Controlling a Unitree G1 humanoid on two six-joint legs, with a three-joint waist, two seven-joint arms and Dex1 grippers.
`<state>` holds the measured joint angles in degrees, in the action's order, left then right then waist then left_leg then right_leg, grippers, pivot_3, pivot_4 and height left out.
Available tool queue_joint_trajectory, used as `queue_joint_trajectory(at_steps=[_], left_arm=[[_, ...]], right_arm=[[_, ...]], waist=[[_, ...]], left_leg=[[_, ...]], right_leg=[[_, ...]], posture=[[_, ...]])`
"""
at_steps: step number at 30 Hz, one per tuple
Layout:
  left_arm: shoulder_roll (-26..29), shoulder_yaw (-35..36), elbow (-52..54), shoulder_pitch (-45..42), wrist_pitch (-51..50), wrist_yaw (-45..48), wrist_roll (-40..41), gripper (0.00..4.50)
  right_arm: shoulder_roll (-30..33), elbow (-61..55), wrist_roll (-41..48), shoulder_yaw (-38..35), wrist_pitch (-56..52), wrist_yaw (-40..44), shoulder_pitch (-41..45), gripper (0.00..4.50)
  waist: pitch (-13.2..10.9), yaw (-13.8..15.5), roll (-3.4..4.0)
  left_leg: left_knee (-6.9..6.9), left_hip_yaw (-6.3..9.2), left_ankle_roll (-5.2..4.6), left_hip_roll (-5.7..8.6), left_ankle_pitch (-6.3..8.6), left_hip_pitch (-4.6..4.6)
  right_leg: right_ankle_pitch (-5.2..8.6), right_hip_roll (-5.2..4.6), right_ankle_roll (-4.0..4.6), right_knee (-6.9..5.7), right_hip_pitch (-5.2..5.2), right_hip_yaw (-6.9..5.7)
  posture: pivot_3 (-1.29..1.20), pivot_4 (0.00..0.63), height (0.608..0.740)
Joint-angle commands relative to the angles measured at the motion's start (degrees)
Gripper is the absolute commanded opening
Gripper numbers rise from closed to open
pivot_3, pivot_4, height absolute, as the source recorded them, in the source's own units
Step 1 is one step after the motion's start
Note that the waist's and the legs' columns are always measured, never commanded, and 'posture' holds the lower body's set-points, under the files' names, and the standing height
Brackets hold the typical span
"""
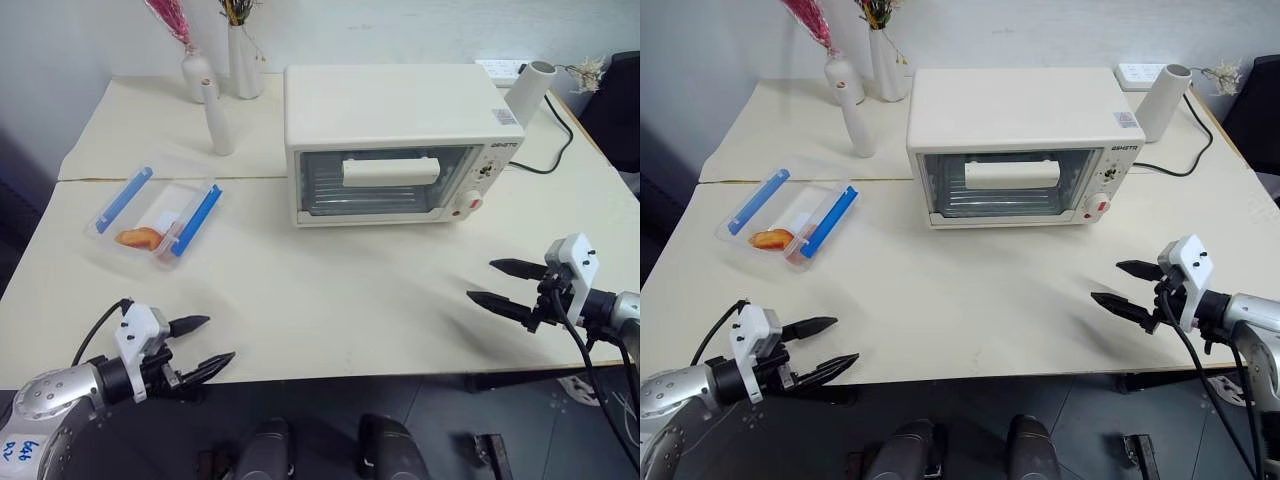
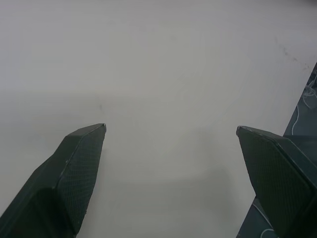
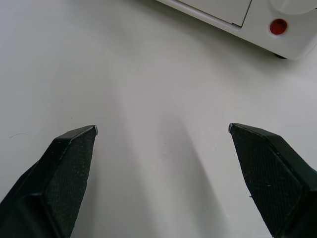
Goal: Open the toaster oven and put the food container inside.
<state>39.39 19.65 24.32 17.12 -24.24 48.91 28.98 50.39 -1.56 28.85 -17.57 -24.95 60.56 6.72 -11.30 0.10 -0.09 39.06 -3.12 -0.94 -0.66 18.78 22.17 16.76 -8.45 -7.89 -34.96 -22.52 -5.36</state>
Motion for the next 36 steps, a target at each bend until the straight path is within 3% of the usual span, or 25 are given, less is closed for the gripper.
queue_joint_trajectory(at_steps=[1,14,22,29,36], left_arm=[[0.0,0.1,0.7,-0.4,0.9,-0.2,0.1,4.5],[0.5,0.4,1.8,-3.6,-5.1,-0.4,5.5,4.5],[9.0,1.8,5.4,-18.0,-19.2,3.8,23.4,4.5],[12.3,-5.5,-0.1,-37.3,-21.4,7.1,24.0,4.5],[11.4,-10.6,-3.9,-46.2,-21.2,9.1,21.4,4.5]], right_arm=[[0.2,-1.0,-0.3,0.2,0.8,-0.1,1.3,4.44],[-0.6,-3.7,1.4,0.7,-3.2,-1.6,3.6,4.44],[-5.3,-4.3,9.9,1.5,-12.9,-5.4,16.7,4.44],[-8.5,3.7,8.4,6.7,-14.2,-4.1,30.2,4.44],[-11.1,4.5,8.4,8.8,-14.2,-4.1,33.9,4.44]], waist=[[0.0,0.0,0.0],[0.0,0.0,0.0],[0.0,-0.1,0.01],[0.0,-0.1,0.01],[0.0,-0.2,0.01]], left_leg=[[0.0,0.0,0.0,0.0,0.0,0.0],[0.01,0.01,0.01,0.0,0.0,0.0],[0.06,0.09,0.08,0.01,-0.05,0.0],[0.05,-0.01,0.11,0.16,-0.06,0.03],[0.01,-0.33,0.12,0.33,-0.07,0.12]], right_leg=[[0.0,0.0,0.0,0.0,0.0,0.0],[0.0,0.0,0.0,-0.03,0.0,0.0],[0.0,0.0,0.0,-0.12,-0.01,0.02],[0.0,0.09,0.0,-0.1,-0.03,-0.02],[0.0,0.11,-0.01,-0.09,-0.08,-0.08]], posture=[[0.0,0.15,0.74],[0.0,0.15,0.74],[0.0,0.15,0.74],[0.0,0.15,0.74],[0.0,0.15,0.74]])
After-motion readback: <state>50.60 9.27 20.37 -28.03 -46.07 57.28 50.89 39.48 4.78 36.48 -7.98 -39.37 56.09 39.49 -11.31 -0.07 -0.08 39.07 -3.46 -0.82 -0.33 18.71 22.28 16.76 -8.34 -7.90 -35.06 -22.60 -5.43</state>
